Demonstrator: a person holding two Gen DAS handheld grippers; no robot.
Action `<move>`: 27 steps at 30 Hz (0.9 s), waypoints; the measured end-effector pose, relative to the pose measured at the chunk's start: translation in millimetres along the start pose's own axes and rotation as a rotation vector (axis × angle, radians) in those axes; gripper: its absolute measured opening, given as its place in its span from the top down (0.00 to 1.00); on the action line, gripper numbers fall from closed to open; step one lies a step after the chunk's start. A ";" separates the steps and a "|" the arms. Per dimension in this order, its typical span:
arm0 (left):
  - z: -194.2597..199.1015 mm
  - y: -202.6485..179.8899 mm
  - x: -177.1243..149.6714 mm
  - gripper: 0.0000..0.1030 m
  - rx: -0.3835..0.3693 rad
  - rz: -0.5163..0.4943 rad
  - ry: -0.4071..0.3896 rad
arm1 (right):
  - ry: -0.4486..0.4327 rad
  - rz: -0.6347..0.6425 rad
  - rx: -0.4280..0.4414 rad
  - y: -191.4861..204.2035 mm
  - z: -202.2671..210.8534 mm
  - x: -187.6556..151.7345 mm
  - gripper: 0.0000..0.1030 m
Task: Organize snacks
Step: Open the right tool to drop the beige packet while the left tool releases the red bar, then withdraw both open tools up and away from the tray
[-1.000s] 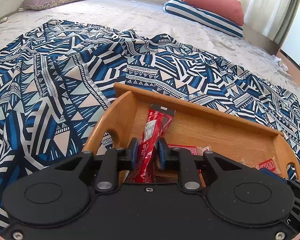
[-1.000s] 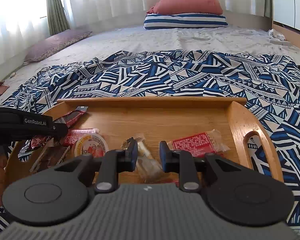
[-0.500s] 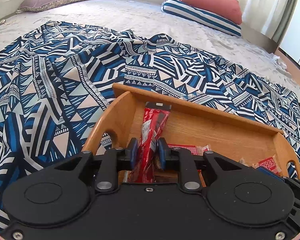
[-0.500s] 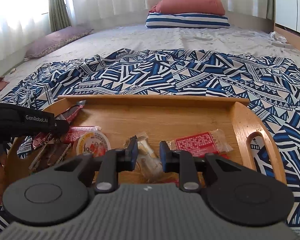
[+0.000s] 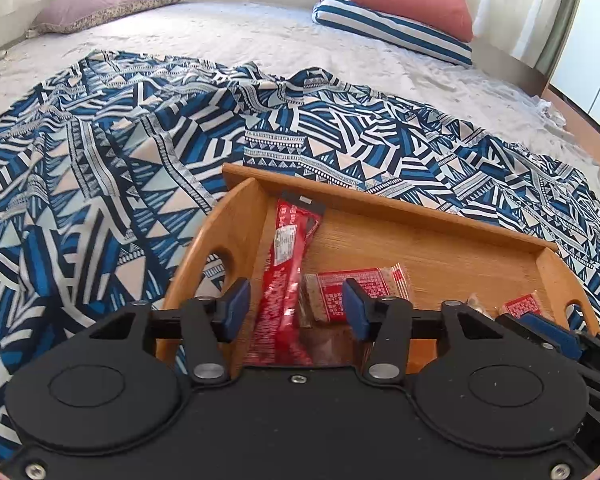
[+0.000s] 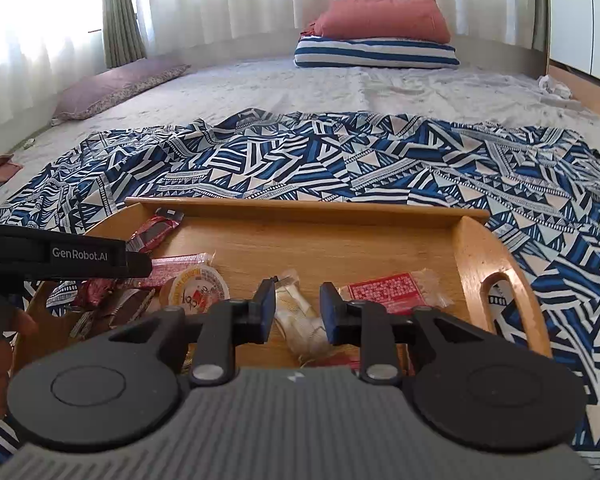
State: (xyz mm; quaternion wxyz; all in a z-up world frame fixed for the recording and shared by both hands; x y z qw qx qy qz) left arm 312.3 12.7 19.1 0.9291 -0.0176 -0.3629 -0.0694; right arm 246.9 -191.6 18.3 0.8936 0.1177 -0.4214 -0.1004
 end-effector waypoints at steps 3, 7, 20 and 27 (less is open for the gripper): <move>11.0 0.3 0.0 0.33 -0.009 -0.010 -0.024 | -0.017 0.024 -0.007 3.0 8.4 0.9 0.51; 26.9 -3.6 -0.1 0.19 -0.020 -0.038 -0.056 | -0.041 0.038 -0.018 3.8 20.3 2.3 0.39; 81.9 -19.8 -7.4 0.13 -0.021 -0.122 -0.107 | -0.105 -0.005 -0.044 -8.9 64.9 6.2 0.16; 121.3 -17.4 -28.3 0.12 -0.038 -0.112 -0.128 | -0.133 -0.028 -0.041 -16.9 101.2 -2.4 0.14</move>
Point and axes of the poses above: each gripper's, at about its wrist camera, not at the fingertips, and z roughly against the way its jaws point, y to its left, x to its top, the point moved 1 cm from there along -z, roughly the way its jaws point, and after that the axes turned 15 degrees about -z, right-handed, at the moved point
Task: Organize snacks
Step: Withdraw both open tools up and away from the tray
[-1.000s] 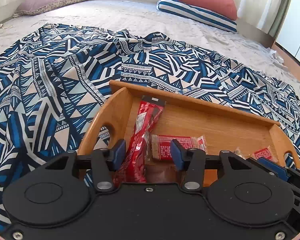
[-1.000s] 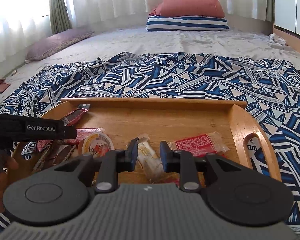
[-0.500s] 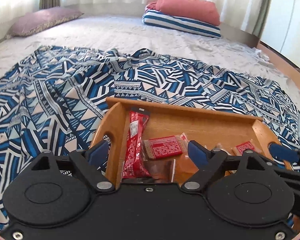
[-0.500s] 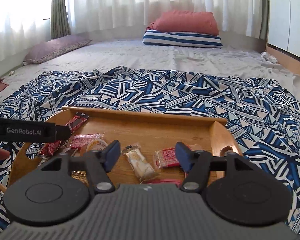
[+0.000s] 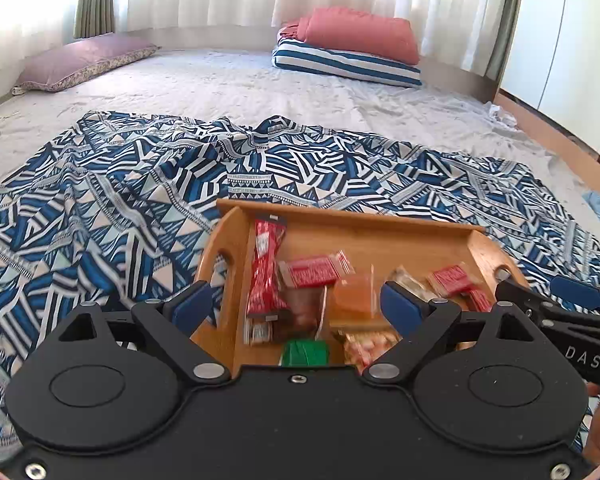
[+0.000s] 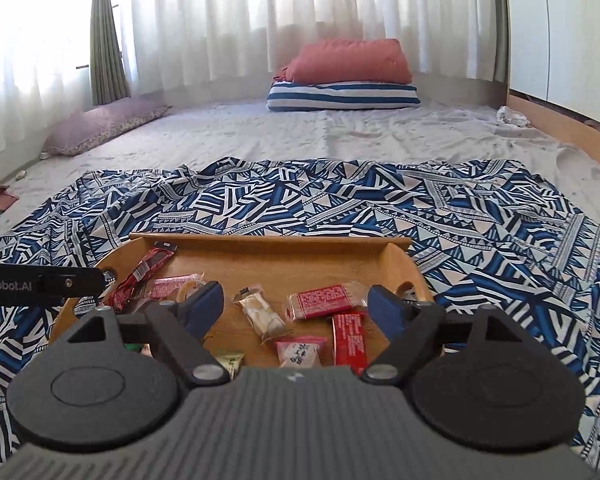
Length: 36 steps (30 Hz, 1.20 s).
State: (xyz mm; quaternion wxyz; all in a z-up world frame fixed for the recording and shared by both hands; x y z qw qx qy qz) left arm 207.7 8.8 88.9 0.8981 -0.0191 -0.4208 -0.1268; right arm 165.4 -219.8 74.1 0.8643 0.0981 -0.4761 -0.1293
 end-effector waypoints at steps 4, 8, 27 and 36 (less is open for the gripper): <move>23.8 -2.5 -13.7 0.11 -0.006 -0.002 -0.009 | -0.014 -0.013 0.009 -4.6 22.5 -6.0 0.13; 44.5 -8.2 -25.6 0.11 0.000 -0.017 -0.015 | -0.024 -0.021 0.018 -7.6 41.9 -14.6 0.13; 126.1 -36.9 -63.1 0.08 -0.072 -0.045 -0.049 | -0.112 0.070 0.029 4.0 119.5 -41.1 0.11; 134.2 -39.5 -92.5 0.07 -0.053 -0.026 -0.034 | -0.117 0.079 0.029 -4.7 136.2 -67.2 0.10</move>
Point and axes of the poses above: each gripper's, at about its wrist camera, not at the fingertips, and z roughly against the way its jaws point, y to its left, x to its top, the point moved 1 cm from there along -z, roughly the way its jaws point, and after that the axes turned 15 degrees about -z, right-handed, at the moved point
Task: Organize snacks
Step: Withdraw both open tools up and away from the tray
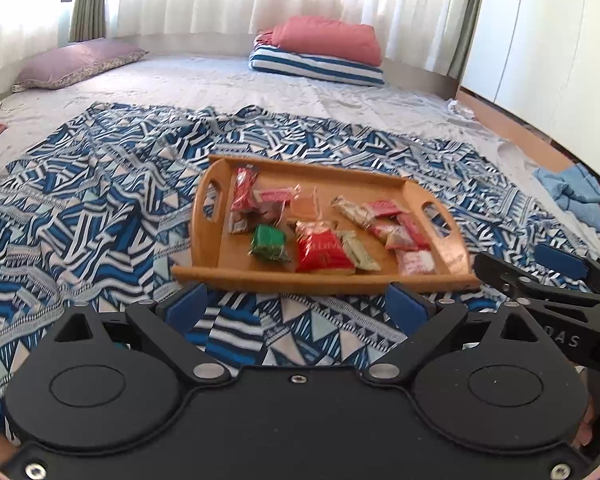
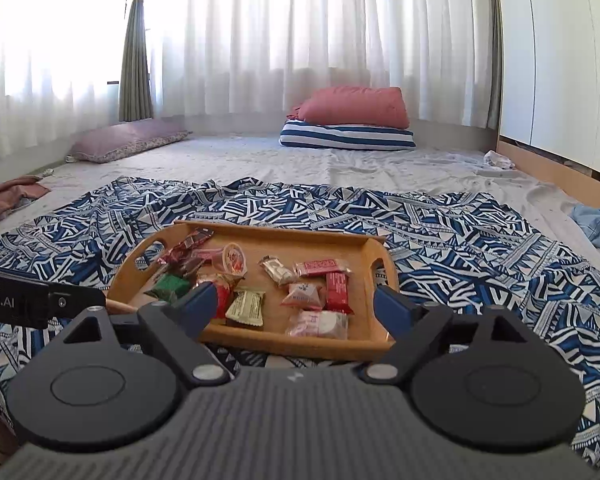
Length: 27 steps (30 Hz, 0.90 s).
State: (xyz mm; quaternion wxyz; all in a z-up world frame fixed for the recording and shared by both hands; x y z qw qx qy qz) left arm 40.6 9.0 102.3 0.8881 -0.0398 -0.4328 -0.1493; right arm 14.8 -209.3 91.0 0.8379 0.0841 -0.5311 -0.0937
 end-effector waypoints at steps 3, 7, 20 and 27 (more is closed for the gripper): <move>-7.3 -2.5 -11.5 0.07 0.019 -0.011 0.021 | 0.012 -0.020 0.003 -6.5 -0.2 -11.2 0.10; -18.4 -4.4 -25.8 0.07 0.025 -0.008 0.046 | 0.029 -0.031 -0.012 -13.4 -3.9 -26.0 0.10; -48.5 -9.6 -49.9 0.07 0.075 -0.038 0.061 | 0.065 -0.012 -0.047 -19.9 -21.8 -58.4 0.08; -60.8 -10.3 -59.7 0.07 0.085 -0.051 0.052 | 0.084 -0.010 -0.063 -23.4 -33.0 -70.5 0.08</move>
Point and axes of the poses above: each gripper's, at about its wrist camera, not at the fingertips, and z roughly against the way its jaws point, y to its left, x to its top, the point moved 1 cm from there along -z, roughly the way its jaws point, and after that the axes turned 15 degrees about -z, right-handed, at the moved point
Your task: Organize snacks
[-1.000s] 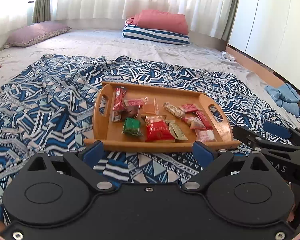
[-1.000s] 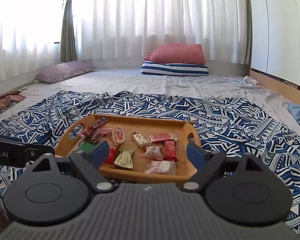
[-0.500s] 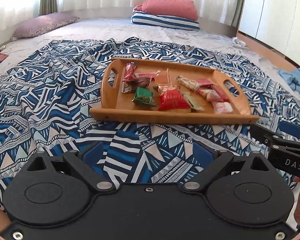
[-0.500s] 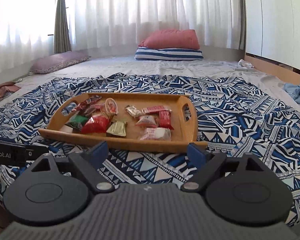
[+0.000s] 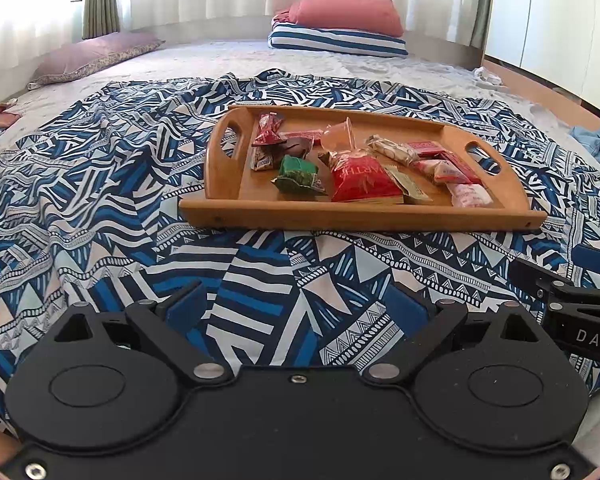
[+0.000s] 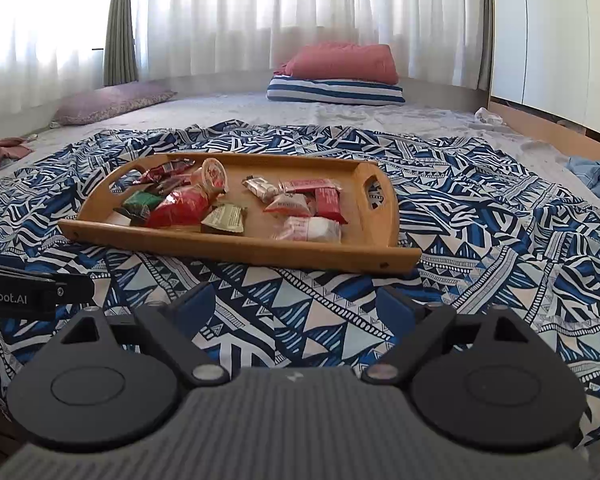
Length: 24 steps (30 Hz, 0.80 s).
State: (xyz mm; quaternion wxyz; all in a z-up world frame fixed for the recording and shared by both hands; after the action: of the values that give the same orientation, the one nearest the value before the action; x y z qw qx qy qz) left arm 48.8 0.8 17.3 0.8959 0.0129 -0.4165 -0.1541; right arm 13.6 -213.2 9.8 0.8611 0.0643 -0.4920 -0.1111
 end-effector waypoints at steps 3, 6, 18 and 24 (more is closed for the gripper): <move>-6.1 0.4 -2.2 0.07 -0.002 0.004 0.006 | 0.010 0.000 -0.009 -1.1 -5.0 -3.5 0.08; -11.9 0.8 -3.8 0.07 0.003 0.006 0.013 | 0.019 0.001 -0.010 -1.4 -9.7 -6.3 0.07; -30.0 -0.3 -9.2 0.06 0.037 -0.012 0.015 | 0.064 -0.002 -0.022 -1.3 -32.5 -15.5 0.06; -37.9 -1.5 -9.4 0.01 0.034 -0.010 0.018 | 0.066 0.010 -0.015 2.9 -42.1 -18.7 0.00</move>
State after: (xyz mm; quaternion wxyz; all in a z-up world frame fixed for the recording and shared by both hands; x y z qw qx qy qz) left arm 71.2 -1.9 -14.6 0.8984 0.0315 -0.4111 -0.1515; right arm 41.0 -205.6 -26.5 0.8779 0.0591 -0.4628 -0.1082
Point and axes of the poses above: each gripper's, at about its wrist camera, not at the fingertips, and z roughly against the way its jaws point, y to its left, x to its top, the point moved 1 cm from there along -z, roughly the way its jaws point, and after that the axes turned 15 degrees about -z, right-handed, at the moved point
